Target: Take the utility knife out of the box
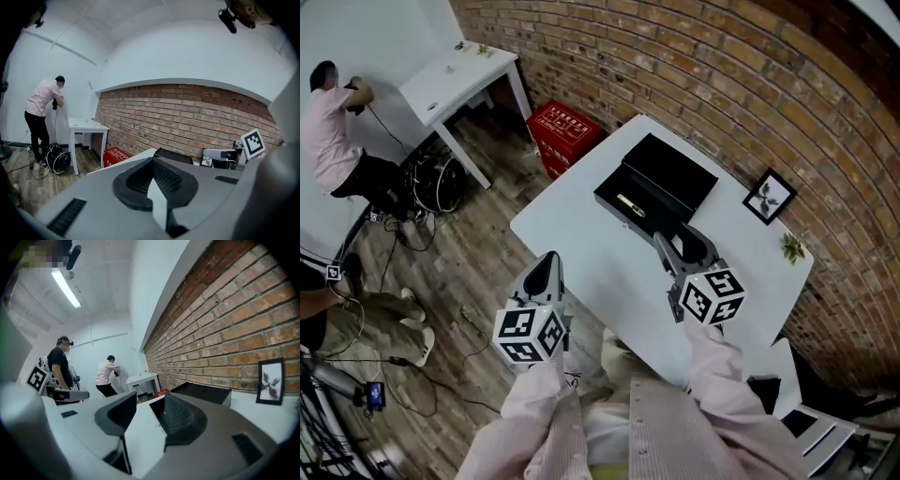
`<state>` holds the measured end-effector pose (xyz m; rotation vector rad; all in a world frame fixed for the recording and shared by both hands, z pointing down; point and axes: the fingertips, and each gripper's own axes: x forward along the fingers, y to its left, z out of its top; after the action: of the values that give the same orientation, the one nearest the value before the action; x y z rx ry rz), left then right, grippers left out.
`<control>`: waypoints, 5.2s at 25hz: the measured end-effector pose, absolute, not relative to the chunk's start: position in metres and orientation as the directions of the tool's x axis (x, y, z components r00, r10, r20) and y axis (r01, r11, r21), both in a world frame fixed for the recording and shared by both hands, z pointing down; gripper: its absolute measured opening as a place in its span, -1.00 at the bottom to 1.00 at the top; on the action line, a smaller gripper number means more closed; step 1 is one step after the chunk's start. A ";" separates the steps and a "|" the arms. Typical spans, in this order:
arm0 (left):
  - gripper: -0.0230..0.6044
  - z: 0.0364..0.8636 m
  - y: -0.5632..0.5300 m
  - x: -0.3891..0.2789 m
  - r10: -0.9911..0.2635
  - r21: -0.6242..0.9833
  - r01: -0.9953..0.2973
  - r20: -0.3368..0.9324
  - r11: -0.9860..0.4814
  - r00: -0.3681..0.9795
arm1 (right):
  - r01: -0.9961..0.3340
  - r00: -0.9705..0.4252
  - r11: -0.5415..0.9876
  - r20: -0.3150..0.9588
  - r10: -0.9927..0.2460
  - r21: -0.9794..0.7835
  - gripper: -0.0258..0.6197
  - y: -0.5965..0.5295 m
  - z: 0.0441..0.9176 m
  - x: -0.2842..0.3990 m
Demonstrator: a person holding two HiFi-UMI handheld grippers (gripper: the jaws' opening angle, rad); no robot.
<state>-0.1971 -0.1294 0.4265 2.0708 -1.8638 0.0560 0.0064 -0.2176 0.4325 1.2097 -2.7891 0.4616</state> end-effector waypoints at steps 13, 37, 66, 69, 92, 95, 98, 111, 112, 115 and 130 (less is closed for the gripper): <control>-0.95 0.461 -0.209 -0.204 -0.916 0.266 -0.957 0.342 -0.121 0.210 | -0.732 -0.680 0.644 0.282 -0.676 -0.222 -0.39 -0.293 0.467 -0.025; -0.95 0.537 -0.296 -0.187 -0.814 0.367 -0.904 0.441 -0.220 0.377 | -0.601 -0.674 0.783 0.629 -0.387 -0.162 -0.39 -0.350 0.569 -0.082; -0.95 0.559 -0.315 -0.186 -0.796 0.411 -0.891 0.466 -0.193 0.387 | -0.481 -0.516 0.876 0.816 -0.263 -0.022 -0.74 -0.355 0.624 -0.090; -0.95 0.557 -0.315 -0.185 -0.798 0.410 -0.891 0.463 -0.193 0.386 | -0.480 -0.517 0.877 0.815 -0.263 -0.022 -0.75 -0.354 0.623 -0.090; -0.95 0.496 -0.292 -0.174 -0.839 0.369 -0.889 0.362 -0.271 0.406 | -0.551 -0.597 0.834 0.687 -0.414 0.024 -0.76 -0.330 0.554 -0.090; -0.95 0.486 -0.287 -0.174 -0.844 0.359 -0.890 0.348 -0.282 0.408 | -0.571 -0.605 0.820 0.654 -0.455 0.043 -0.76 -0.325 0.542 -0.089; -0.95 0.477 -0.283 -0.177 -0.850 0.347 -0.891 0.333 -0.293 0.409 | -0.599 -0.611 0.800 0.623 -0.488 0.040 -0.76 -0.319 0.531 -0.087; -0.95 0.433 -0.258 -0.185 -0.869 0.291 -0.893 0.261 -0.344 0.420 | -0.667 -0.697 0.738 0.433 -0.571 -0.102 -0.76 -0.288 0.476 -0.081; -0.95 0.430 -0.255 -0.187 -0.871 0.287 -0.893 0.255 -0.345 0.419 | -0.671 -0.701 0.733 0.414 -0.580 -0.109 -0.76 -0.286 0.471 -0.079; -0.95 0.418 -0.249 -0.190 -0.878 0.267 -0.897 0.238 -0.352 0.415 | -0.683 -0.711 0.717 0.350 -0.611 -0.136 -0.76 -0.278 0.453 -0.075; -0.95 0.364 -0.223 -0.207 -0.904 0.168 -0.908 0.136 -0.383 0.406 | -0.712 -0.698 0.672 0.099 -0.710 -0.203 -0.76 -0.251 0.388 -0.046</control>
<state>-0.2071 -0.2232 0.3638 2.4460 -1.6033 0.0320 -0.0464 -0.2514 0.3877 1.2171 -2.8617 0.3550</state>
